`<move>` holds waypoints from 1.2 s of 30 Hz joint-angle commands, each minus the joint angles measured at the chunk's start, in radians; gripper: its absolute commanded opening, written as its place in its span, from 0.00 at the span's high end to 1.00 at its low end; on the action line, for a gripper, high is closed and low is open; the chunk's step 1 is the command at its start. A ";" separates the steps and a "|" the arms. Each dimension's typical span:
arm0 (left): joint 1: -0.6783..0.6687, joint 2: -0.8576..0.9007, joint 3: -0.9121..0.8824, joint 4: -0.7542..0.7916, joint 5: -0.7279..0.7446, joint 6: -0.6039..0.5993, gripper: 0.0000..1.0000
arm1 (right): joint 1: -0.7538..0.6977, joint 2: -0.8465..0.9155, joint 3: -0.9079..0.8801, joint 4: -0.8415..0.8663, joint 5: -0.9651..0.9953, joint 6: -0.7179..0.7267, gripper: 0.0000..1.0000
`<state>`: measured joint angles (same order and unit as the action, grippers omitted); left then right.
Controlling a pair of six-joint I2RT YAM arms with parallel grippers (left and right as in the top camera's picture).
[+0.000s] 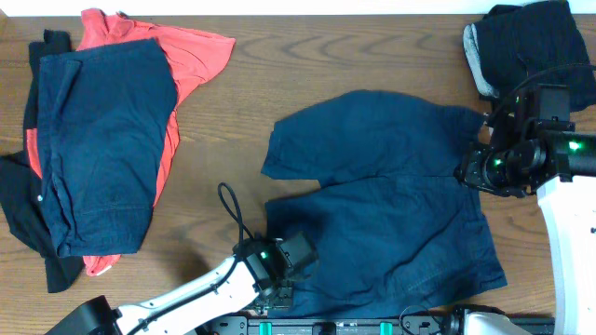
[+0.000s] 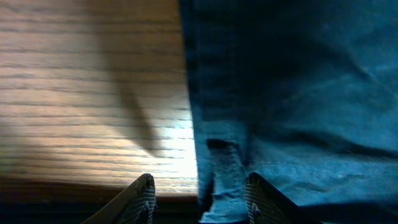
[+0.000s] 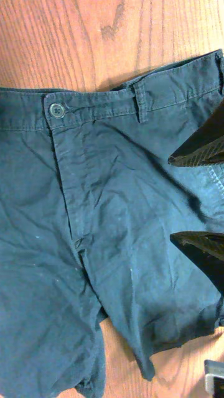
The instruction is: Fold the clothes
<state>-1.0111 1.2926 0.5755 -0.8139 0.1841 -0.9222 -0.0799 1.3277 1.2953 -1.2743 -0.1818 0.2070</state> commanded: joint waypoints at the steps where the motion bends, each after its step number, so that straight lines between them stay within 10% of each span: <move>1: -0.027 0.000 -0.003 0.015 0.032 -0.041 0.51 | -0.017 0.004 0.017 0.008 0.006 -0.014 0.66; 22: -0.120 0.019 -0.076 0.152 0.013 -0.198 0.52 | -0.017 0.005 0.017 0.015 -0.006 -0.014 0.66; 26: -0.120 0.020 -0.077 0.175 0.012 -0.198 0.94 | -0.017 0.005 0.017 0.016 -0.006 -0.013 0.66; 36: 0.069 -0.040 -0.053 0.137 0.013 -0.042 0.94 | -0.017 0.005 0.017 0.018 -0.010 -0.013 0.66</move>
<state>-1.0218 1.2881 0.5144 -0.6529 0.2150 -1.0615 -0.0799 1.3277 1.2953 -1.2587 -0.1833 0.2070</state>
